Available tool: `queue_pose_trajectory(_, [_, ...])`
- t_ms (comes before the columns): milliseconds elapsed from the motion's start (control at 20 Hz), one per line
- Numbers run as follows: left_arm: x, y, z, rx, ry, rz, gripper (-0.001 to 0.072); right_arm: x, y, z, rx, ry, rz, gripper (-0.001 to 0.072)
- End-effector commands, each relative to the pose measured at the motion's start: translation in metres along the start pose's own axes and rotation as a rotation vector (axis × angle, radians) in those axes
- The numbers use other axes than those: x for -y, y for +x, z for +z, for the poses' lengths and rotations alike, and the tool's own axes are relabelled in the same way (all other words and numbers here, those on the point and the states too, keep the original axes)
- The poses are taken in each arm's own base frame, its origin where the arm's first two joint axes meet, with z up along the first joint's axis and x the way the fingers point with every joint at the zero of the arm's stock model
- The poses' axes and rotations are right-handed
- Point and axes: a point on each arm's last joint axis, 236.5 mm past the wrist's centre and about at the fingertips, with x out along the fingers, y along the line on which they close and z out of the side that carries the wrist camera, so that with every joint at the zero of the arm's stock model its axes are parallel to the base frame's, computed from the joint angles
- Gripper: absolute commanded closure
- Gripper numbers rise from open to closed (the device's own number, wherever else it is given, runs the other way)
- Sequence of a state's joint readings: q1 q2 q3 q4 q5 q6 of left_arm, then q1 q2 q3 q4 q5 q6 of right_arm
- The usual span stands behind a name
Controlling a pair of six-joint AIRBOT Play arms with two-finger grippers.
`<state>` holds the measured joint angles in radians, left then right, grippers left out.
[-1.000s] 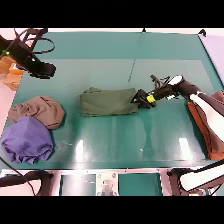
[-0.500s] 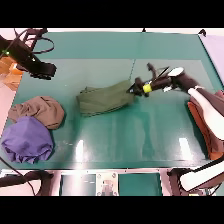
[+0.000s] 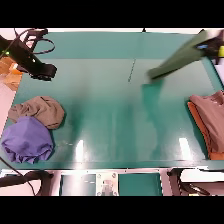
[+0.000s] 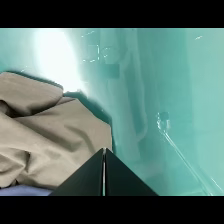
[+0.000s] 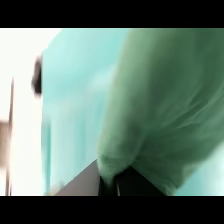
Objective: Fold the shirts.
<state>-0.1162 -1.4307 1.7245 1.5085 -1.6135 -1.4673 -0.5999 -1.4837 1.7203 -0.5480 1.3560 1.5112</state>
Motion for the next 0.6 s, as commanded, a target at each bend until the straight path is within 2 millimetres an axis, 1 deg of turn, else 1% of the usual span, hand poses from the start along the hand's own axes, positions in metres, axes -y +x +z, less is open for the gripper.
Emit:
queue_pose_trajectory(0, [0.0,0.0,0.0,-0.001,0.0,-0.002,0.0674,0.055,-0.103,0.055,0.239,0.104,-0.107,0.0696])
queue_pose_trajectory(50, [0.0,0.0,0.001,0.002,-0.002,-0.001,0.0674,0.078,-0.127,0.06,0.276,0.131,-0.159,0.0696])
queue_pose_trajectory(150, [0.0,0.0,0.002,0.009,-0.016,-0.001,0.0674,0.118,-0.165,0.055,0.304,0.189,-0.264,0.0696])
queue_pose_trajectory(250, [0.001,0.0,0.002,0.009,-0.018,-0.004,0.0674,0.158,-0.201,0.038,0.308,0.289,-0.39,0.0696])
queue_pose_trajectory(300, [0.001,0.0,0.002,0.009,-0.018,-0.005,0.0674,0.171,-0.216,0.027,0.301,0.33,-0.445,0.0696])
queue_pose_trajectory(400, [0.001,0.0,0.002,0.008,-0.018,-0.005,0.0674,0.188,-0.238,0.006,0.281,0.398,-0.528,0.0696])
queue_pose_trajectory(550, [0.002,0.0,0.002,0.008,-0.017,-0.008,0.0674,0.199,-0.263,-0.027,0.254,0.502,-0.671,0.0697])
